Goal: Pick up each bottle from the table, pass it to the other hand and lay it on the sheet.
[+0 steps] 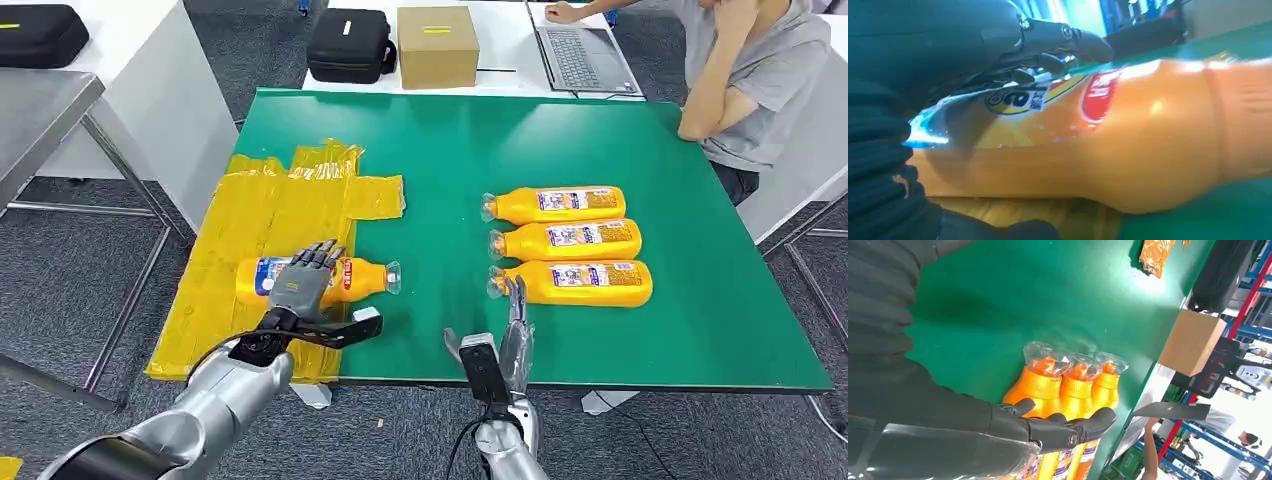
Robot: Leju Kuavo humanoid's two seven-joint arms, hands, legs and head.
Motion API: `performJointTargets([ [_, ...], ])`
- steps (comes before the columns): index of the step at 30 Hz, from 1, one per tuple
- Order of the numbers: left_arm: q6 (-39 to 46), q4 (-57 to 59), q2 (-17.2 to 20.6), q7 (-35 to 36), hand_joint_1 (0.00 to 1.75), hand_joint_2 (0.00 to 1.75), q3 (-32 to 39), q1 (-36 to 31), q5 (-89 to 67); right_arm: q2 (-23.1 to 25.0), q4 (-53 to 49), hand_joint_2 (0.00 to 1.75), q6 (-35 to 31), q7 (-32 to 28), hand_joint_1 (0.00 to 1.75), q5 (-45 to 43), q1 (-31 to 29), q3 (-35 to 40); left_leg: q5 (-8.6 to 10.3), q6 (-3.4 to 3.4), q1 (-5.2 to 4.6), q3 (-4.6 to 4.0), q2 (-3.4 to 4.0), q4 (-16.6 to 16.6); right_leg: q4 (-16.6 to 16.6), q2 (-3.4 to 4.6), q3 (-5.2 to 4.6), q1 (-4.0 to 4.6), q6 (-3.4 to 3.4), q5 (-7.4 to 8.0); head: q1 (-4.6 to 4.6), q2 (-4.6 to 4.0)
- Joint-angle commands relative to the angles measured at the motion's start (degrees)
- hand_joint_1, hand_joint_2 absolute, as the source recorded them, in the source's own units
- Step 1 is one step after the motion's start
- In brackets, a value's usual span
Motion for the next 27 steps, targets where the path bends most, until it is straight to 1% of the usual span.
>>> performJointTargets([
  [1,1.8,-2.8,-3.3,-3.4,0.0,1.75,-2.1,1.7,-2.1,-1.6,2.1,1.75,0.0,0.0,0.0,-0.3,-1.2,0.5,-0.04,-0.05,0.0,0.1,-0.06,0.0,0.0,-0.1,0.13,0.01,-0.04,-0.06,0.02,-0.02],
  [2,1.8,-2.8,-3.3,-3.4,0.0,1.75,-2.1,1.7,-2.1,-1.6,2.1,1.75,0.0,0.0,0.0,-0.3,-1.2,0.5,-0.11,-0.08,0.02,0.19,-0.05,0.0,0.0,-0.12,0.23,0.03,-0.07,-0.14,0.02,0.0],
  [4,1.8,-2.8,-3.3,-3.4,0.0,1.75,-2.1,1.7,-2.1,-1.6,2.1,1.75,0.0,0.0,0.0,-0.3,-1.2,0.5,-0.04,-0.05,0.02,0.04,0.0,0.0,0.0,-0.04,0.08,0.02,-0.04,-0.05,0.02,-0.02],
  [6,0.5,-5.4,-3.8,-5.5,0.0,1.75,-3.4,3.1,-2.5,-1.7,1.8,1.75,0.0,0.0,0.0,-0.3,-0.9,0.2,-0.07,-0.07,0.02,0.07,0.02,0.0,0.0,-0.03,0.1,0.03,-0.07,-0.07,0.02,0.0],
  [7,-0.5,-6.5,-3.8,-6.2,0.0,0.0,-4.2,3.6,-2.9,-1.7,1.6,1.75,0.0,0.0,0.0,-0.2,-0.7,0.2,-0.13,-0.11,0.02,0.17,0.0,0.0,0.0,-0.07,0.2,0.04,-0.11,-0.15,0.02,0.0],
  [11,-1.7,-11.5,-3.4,-6.6,0.0,0.0,-6.7,5.8,-4.0,-1.7,0.8,1.75,0.0,0.0,0.0,-0.1,-0.3,-0.5,-0.09,-0.11,0.02,0.11,-0.04,0.0,0.0,-0.11,0.12,0.04,-0.09,-0.13,0.02,0.0],
  [12,-1.2,-14.9,-2.4,-6.3,0.0,0.0,-8.9,6.8,-4.1,-1.5,-0.4,1.75,0.0,0.0,0.0,1.8,0.4,-1.8,-0.07,-0.08,0.01,0.03,0.03,0.0,0.0,-0.03,0.03,0.03,-0.07,-0.07,0.0,-0.02],
  [13,-0.8,-16.4,-2.3,-5.8,0.0,0.0,-9.3,7.2,-4.1,-1.4,-1.2,1.75,0.0,0.0,0.0,2.9,0.8,-2.4,-0.14,-0.11,0.02,0.13,0.05,0.0,0.0,-0.03,0.11,0.04,-0.1,-0.14,0.02,0.0],
  [15,0.2,-19.2,-1.8,-5.3,0.0,0.0,-10.2,8.0,-4.1,-1.2,-2.3,1.75,0.0,0.0,0.0,3.8,1.3,-2.6,-0.05,-0.08,-0.01,-0.02,0.02,0.0,0.0,-0.05,-0.04,0.01,-0.06,-0.07,0.02,0.0],
  [16,0.2,-19.2,-1.8,-5.3,0.0,0.0,-10.2,8.0,-4.1,-1.2,-2.3,1.75,0.0,0.0,0.0,3.8,1.3,-2.6,-0.13,-0.13,0.01,0.1,0.0,0.0,0.0,-0.09,0.08,0.04,-0.11,-0.16,0.02,-0.02],
  [17,1.3,-21.3,-1.4,-4.4,0.0,0.0,-11.1,8.6,-4.1,-1.0,-3.1,1.75,0.0,0.0,0.0,4.9,1.7,-3.1,-0.05,-0.08,0.01,-0.04,0.0,0.0,0.0,-0.06,-0.04,0.03,-0.07,-0.07,0.02,0.0],
  [20,2.9,-23.2,-1.4,-4.0,0.0,0.0,-11.1,9.3,-3.6,-0.9,-3.9,1.75,0.0,0.0,0.0,3.9,1.9,-2.7,-0.11,-0.1,0.02,0.04,0.08,0.0,0.0,0.02,0.03,0.04,-0.09,-0.1,0.02,0.0],
  [21,4.3,-24.1,-1.5,-4.2,0.0,1.75,-10.6,9.8,-2.3,-1.4,-5.6,1.75,0.0,0.0,0.0,1.7,2.3,-1.3,-0.06,-0.07,0.01,-0.05,0.07,0.0,0.0,0.02,-0.05,0.02,-0.06,-0.05,0.02,0.0],
  [22,4.8,-24.3,-1.4,-4.4,0.0,1.75,-10.5,9.8,-1.9,-1.7,-5.8,1.75,0.0,0.0,0.0,0.3,2.4,-0.4,-0.13,-0.12,0.02,0.08,0.08,0.0,0.0,0.0,0.06,0.04,-0.11,-0.14,0.0,0.0],
  [24,4.8,-24.3,-1.4,-4.4,0.0,1.75,-10.5,9.8,-1.9,-1.7,-5.8,1.75,0.0,0.0,0.0,0.3,2.4,-0.4,-0.08,-0.09,0.01,-0.03,0.07,0.0,0.0,0.01,-0.03,0.02,-0.08,-0.08,0.02,0.0],
  [25,4.8,-24.3,-1.4,-4.4,0.0,1.75,-10.5,9.8,-1.9,-1.7,-5.8,1.75,0.0,0.0,0.0,0.3,2.4,-0.4,-0.15,-0.13,0.02,0.09,0.09,0.0,0.0,0.01,0.07,0.04,-0.12,-0.14,0.0,0.0],
  [27,6.8,-24.1,-1.7,-4.7,0.0,1.75,-9.4,10.1,0.4,-3.1,-8.5,1.75,0.0,0.0,0.0,-3.9,3.0,3.0,-0.09,-0.1,0.01,0.02,0.09,0.0,0.0,0.03,0.01,0.03,-0.09,-0.07,0.02,0.0],
])
